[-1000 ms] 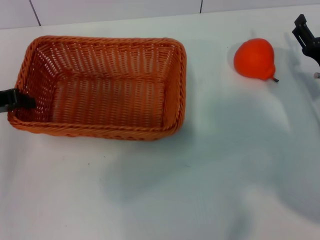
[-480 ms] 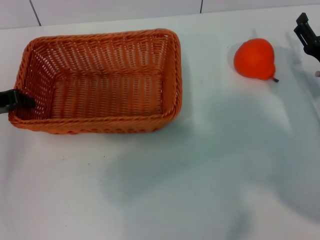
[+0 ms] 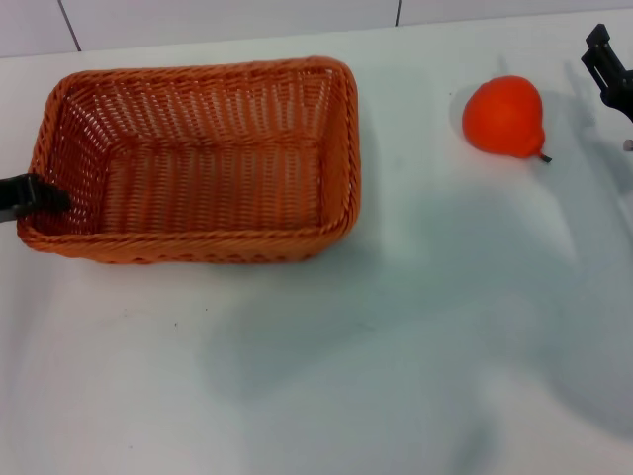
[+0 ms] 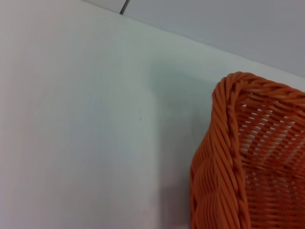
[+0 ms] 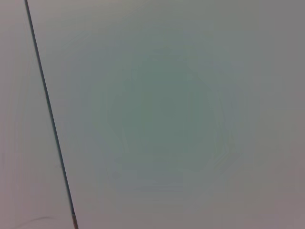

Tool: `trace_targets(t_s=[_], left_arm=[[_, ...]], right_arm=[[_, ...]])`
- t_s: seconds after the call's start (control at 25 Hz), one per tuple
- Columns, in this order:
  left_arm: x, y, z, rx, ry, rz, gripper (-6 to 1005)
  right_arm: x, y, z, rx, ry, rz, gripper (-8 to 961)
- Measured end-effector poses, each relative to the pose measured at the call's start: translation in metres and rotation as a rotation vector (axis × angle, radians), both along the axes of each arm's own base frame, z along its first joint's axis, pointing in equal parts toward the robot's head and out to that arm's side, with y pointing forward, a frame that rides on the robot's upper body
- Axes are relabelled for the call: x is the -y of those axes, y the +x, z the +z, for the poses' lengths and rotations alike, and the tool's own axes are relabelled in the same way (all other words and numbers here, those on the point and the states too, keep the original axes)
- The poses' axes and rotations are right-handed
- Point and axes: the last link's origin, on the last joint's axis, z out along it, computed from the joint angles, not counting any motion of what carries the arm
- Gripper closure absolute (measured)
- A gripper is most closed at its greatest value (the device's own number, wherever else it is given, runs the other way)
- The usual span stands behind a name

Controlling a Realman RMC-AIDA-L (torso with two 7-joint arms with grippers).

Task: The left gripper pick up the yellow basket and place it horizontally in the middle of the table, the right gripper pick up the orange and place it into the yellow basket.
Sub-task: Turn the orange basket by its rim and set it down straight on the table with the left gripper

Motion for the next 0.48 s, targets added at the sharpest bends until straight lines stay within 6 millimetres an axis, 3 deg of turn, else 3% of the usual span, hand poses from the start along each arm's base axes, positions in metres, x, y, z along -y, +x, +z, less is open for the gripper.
trace_targets(t_s=[0.48], left_arm=[[-0.0044, 0.0030, 0.0028, 0.004, 0.016, 0.009, 861]], right_arm=[[0.0002, 0.0003, 0.0001, 0.001, 0.000, -0.001, 8]])
